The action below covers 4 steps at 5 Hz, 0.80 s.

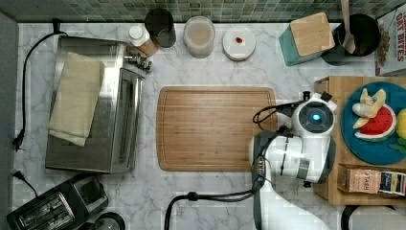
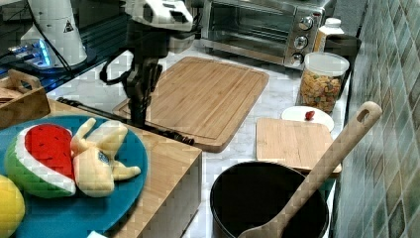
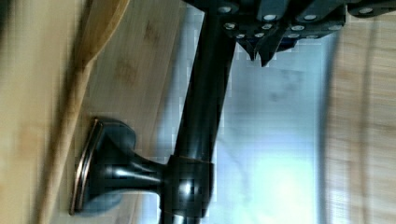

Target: Close the drawer.

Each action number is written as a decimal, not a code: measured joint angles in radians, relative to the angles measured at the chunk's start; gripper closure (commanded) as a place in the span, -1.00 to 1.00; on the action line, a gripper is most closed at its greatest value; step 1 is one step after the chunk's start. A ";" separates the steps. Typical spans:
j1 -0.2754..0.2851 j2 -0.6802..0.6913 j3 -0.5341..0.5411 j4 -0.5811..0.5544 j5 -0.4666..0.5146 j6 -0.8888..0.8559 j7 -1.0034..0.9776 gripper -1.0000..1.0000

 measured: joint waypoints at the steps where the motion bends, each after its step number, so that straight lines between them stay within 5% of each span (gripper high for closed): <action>1: 0.002 0.004 -0.001 0.004 -0.002 0.006 0.000 1.00; 4: 0.004 0.004 -0.003 0.004 -0.008 0.004 0.001 1.00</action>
